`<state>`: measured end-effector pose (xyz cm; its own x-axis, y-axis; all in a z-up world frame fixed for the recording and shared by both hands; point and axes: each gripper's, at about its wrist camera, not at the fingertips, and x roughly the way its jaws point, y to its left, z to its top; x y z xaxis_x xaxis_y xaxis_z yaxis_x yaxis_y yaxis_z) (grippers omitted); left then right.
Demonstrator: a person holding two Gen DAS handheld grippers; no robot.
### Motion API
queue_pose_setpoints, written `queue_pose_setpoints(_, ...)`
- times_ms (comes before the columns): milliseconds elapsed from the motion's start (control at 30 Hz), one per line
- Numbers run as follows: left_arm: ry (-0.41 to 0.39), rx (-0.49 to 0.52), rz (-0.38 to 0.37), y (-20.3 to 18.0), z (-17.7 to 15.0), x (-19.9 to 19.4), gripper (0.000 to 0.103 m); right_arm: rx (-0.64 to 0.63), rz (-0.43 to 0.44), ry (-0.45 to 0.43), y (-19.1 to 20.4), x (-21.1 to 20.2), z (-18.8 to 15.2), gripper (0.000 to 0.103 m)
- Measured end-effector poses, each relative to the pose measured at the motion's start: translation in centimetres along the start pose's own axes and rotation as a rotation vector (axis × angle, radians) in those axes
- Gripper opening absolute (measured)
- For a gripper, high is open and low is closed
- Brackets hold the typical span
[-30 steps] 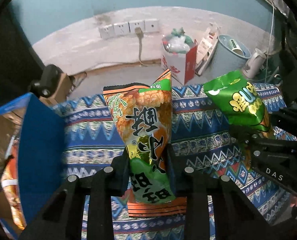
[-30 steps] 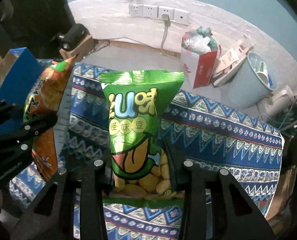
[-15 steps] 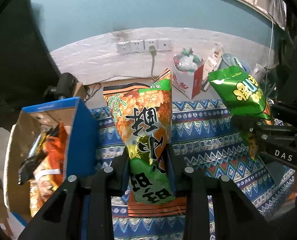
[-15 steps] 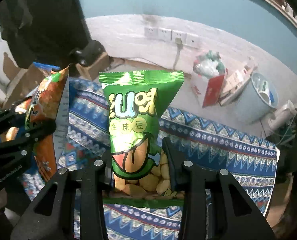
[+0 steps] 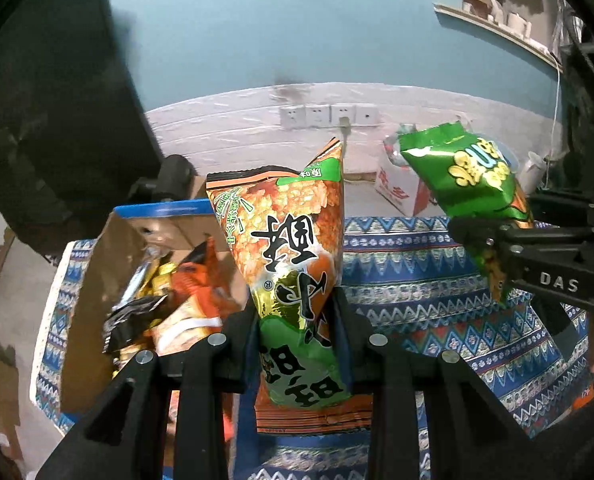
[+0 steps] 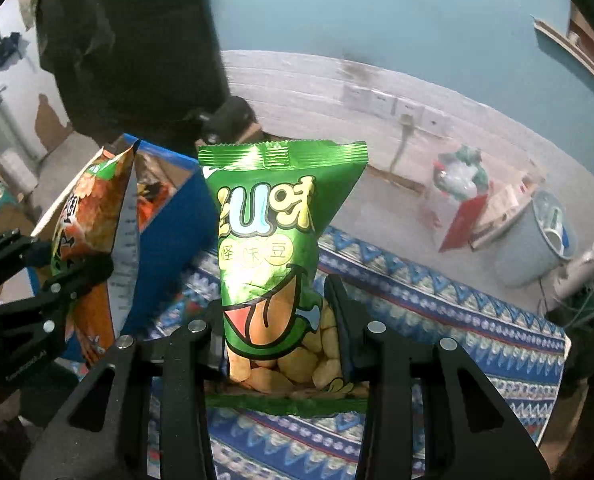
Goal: Organize snacks
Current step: 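Lift both bags and carry them over the box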
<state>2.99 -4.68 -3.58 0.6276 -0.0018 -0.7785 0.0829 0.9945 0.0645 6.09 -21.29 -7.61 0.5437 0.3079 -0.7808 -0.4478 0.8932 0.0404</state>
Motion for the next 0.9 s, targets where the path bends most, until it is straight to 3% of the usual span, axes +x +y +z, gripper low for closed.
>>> queue_pose_setpoints(467, -0.042, -0.116, 0.068, 8.8, -1.6, -2.8, 0.032, -0.11, 0.099, 0.027, 8.7, 3.8, 2.9, 0.037)
queue_pose_setpoints(900, 0.031, -0.244, 0.158, 16.6, -4.0, -0.7, 0.032, -0.164, 0.176, 0.046, 14.3, 6.6, 5.8, 0.037)
